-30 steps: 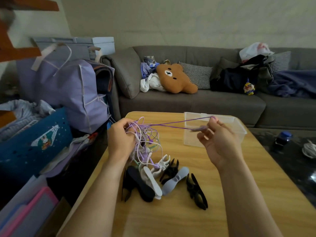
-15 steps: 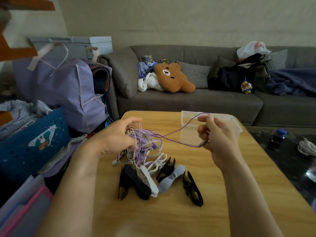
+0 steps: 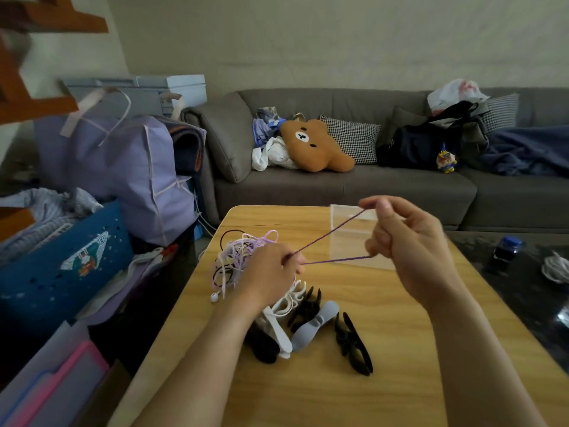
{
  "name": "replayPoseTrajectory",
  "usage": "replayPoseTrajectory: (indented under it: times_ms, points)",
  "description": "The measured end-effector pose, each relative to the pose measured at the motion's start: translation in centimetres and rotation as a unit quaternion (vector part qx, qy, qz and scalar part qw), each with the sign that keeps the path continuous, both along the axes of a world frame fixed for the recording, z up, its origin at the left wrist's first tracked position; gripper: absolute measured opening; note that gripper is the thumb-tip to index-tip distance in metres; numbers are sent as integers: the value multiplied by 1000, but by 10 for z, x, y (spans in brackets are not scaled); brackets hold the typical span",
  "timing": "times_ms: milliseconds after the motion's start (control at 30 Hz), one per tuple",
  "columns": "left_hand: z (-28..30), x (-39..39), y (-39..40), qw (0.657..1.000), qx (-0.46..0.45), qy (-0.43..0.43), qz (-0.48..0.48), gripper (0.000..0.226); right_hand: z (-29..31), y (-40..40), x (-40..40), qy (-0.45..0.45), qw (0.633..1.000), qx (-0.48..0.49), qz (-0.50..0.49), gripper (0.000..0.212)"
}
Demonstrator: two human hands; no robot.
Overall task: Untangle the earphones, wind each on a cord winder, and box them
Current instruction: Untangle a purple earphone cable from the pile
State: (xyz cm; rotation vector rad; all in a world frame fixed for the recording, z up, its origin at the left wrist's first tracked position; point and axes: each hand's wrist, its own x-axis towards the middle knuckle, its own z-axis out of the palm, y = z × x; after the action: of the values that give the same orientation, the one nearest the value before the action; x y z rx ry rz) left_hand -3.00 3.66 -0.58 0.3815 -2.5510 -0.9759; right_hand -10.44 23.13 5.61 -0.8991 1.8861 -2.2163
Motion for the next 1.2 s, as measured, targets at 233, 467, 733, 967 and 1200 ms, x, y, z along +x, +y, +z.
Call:
replayPoseTrajectory:
  times_ms: [233,467,733,967,1200]
  points:
    - [26,9,-12,951,271,139,60,53,-10,17,-12,153,962,152,-168,14]
    - [47,18,-11,906,403,122,-38,31,-24,-8,-2,134,894,413,-111,69]
    - [53,30,8,982,160,16,-100,34,-9,-42,31,253,937,237,40,35]
    - [38,27,-2,996,45,-21,-67,35,-15,-36,27,225,950,201,-75,13]
    - [11,23,-20,995,-15,103,-5,14,-7,-25,29,35,996,-27,-83,19]
